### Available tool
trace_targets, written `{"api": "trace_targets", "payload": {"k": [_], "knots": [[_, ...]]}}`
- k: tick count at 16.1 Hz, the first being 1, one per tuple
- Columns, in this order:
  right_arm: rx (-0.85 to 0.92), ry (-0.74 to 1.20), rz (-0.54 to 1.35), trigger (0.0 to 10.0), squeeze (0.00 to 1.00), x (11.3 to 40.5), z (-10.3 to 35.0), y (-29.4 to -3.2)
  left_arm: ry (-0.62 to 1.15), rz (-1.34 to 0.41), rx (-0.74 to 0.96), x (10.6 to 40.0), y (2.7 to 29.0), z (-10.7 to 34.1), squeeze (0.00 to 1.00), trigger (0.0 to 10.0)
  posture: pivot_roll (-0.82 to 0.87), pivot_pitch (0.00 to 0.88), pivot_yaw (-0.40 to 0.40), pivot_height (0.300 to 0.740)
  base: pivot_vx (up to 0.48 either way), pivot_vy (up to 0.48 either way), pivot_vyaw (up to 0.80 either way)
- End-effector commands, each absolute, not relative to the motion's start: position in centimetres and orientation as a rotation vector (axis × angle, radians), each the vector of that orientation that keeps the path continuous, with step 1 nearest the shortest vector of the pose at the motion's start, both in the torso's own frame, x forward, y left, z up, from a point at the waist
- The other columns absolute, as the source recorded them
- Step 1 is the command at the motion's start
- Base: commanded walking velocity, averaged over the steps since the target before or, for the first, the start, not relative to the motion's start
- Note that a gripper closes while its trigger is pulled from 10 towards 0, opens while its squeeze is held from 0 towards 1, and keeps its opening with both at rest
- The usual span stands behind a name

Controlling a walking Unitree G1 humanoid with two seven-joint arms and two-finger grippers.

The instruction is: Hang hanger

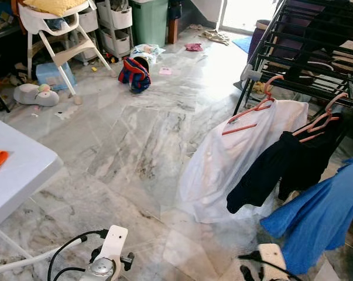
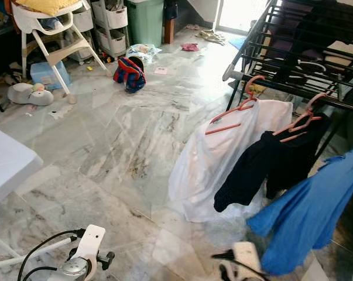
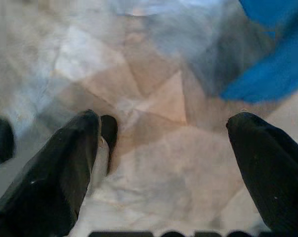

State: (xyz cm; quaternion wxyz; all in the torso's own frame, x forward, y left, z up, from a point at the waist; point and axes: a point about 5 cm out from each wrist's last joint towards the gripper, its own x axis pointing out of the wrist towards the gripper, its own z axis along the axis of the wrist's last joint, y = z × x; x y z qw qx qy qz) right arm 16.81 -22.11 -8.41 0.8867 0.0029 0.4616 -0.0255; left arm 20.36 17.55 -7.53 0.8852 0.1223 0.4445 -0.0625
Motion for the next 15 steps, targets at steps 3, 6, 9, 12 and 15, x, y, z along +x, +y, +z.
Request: {"api": "trace_targets", "payload": {"k": [3,6,9,12,15], "knots": [[0.238,0.9,-0.173,10.0,0.0,18.3,-7.9,-21.7,0.92,-0.12,0.308,20.8,18.1,-7.3,0.0,10.0,0.0,0.083,-0.022,0.74,0.0,0.0,0.0],[0.232,0.904,-0.083,10.0,0.0,19.5,-8.0,-17.3,0.901,-0.137,0.372,21.6,19.2,-6.7,0.0,10.0,0.03,0.052,0.024,0.74,0.0,0.0,0.0],[0.254,0.906,-0.046,10.0,0.0,20.1,-7.8,-15.4,0.884,-0.115,0.393,22.3,20.3,-6.0,0.0,10.0,0.08,0.031,0.038,0.74,0.0,0.0,0.0],[0.216,0.907,-0.008,10.0,0.0,20.7,-7.5,-14.7,0.873,-0.068,0.358,22.6,21.1,-5.7,0.0,10.0,0.1,0.023,0.02,0.74,0.0,0.0,0.0],[0.203,0.907,-0.019,10.0,0.0,20.6,-7.5,-15.7,0.871,-0.063,0.322,22.5,20.7,-5.9,0.0,10.0,0.1,0.027,0.009,0.74,0.0,0.0,0.0]]}}
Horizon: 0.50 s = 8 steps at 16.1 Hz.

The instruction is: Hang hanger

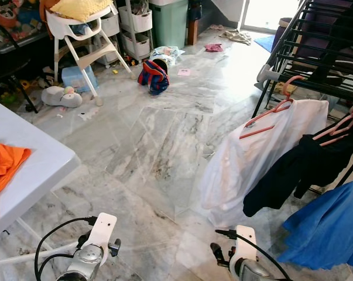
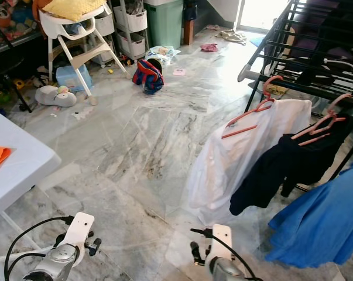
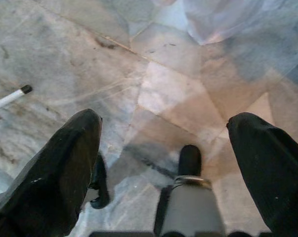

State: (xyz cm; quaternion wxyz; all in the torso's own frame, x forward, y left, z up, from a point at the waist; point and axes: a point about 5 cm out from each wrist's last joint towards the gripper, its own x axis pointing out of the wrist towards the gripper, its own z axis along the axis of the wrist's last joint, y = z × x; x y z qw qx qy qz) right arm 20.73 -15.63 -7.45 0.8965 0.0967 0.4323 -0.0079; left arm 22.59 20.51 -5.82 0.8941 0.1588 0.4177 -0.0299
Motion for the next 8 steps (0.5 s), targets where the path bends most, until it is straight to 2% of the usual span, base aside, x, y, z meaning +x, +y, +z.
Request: {"api": "trace_targets", "payload": {"k": [1,8], "knots": [[0.201,0.907,-0.023,10.0,0.0,20.5,-7.6,-16.0,0.872,-0.067,0.318,22.4,20.5,-5.9,0.0,10.0,0.1,0.028,0.007,0.74,0.0,0.0,0.0],[0.175,0.933,-0.039,10.0,0.0,19.6,-8.0,-17.1,0.878,-0.107,0.344,22.5,19.7,-6.0,0.0,10.0,0.09,0.028,-0.002,0.74,0.0,0.0,0.0]]}}
